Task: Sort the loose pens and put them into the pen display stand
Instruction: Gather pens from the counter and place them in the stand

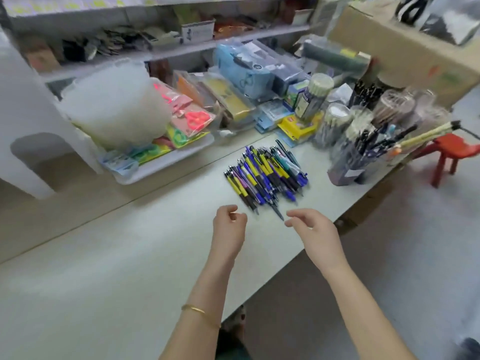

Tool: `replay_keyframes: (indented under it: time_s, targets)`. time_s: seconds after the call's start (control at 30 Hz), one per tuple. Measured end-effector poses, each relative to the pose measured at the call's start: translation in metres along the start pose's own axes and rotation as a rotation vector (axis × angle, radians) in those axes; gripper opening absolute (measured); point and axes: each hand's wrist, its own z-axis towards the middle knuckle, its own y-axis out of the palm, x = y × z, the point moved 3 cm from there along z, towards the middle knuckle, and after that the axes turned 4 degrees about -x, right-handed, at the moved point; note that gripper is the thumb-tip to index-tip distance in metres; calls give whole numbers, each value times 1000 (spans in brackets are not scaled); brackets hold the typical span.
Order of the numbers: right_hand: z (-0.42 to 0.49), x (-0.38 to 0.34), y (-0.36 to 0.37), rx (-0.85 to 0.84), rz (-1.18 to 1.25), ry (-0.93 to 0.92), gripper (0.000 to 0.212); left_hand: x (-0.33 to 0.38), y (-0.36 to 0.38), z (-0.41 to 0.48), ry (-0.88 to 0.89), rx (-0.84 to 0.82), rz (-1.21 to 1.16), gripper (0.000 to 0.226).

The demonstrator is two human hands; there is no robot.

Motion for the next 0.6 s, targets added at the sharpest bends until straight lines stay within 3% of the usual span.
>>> replay_keyframes:
  time_s: [0.23, 0.43, 0.6]
  targets:
    - [94, 13, -18, -76, -19, 83, 19, 13, 40, 75, -3, 242, 321, 58]
    - [150, 7, -3, -170, 25, 44, 20, 22, 67, 103, -11, 428, 560, 86]
    - [184, -6, 0, -248, 50, -5, 21, 26, 83, 124, -76, 538, 676, 93]
